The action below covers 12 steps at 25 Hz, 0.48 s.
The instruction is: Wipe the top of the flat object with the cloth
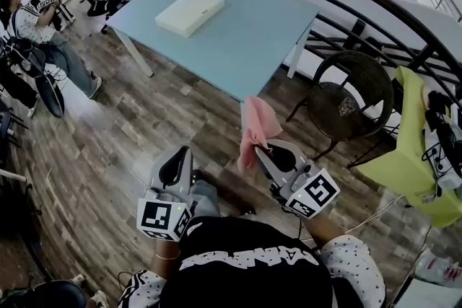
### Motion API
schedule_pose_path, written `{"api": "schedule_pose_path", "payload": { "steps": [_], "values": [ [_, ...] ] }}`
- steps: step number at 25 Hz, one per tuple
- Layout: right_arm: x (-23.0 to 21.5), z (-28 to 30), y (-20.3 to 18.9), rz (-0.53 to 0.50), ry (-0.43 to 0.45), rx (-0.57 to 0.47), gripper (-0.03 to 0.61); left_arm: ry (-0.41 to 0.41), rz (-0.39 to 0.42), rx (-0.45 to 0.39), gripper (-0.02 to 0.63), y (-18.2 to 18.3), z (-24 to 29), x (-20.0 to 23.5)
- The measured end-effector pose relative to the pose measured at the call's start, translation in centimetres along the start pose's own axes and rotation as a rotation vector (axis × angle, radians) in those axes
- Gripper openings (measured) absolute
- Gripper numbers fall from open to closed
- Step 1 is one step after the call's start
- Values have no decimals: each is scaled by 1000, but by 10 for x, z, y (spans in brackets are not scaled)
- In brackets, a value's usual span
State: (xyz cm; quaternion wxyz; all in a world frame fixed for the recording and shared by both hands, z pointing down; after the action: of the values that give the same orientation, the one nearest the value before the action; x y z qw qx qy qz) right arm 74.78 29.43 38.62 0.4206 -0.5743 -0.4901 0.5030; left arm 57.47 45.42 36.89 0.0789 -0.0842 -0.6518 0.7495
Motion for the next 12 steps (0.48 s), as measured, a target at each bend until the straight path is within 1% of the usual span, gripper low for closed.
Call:
{"api": "schedule_pose_path", "payload": {
  "steps": [5, 8, 12],
  "values": [
    [-11, 33, 0, -22, -32, 4, 25, -25, -2, -22, 0, 4, 24, 37],
    [-16, 67, -3, -26, -36, 8, 25, -28, -4, -39, 0, 8, 38, 70],
    [-22, 119, -7, -30, -32, 9, 25, -24, 9, -38, 0, 11, 56, 117]
  ]
}}
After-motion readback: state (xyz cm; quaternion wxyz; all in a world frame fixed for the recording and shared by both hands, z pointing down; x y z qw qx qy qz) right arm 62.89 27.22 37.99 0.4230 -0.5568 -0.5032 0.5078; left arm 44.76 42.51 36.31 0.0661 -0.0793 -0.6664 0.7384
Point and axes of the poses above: the fingertips, and each gripper's own axes: z forward along the fingers, x to its left, y out of its top, the point moved 7 cm from there along -z, backward along the fingers, and after that the axes turned 1 degree about -x, right-handed, at the moved point
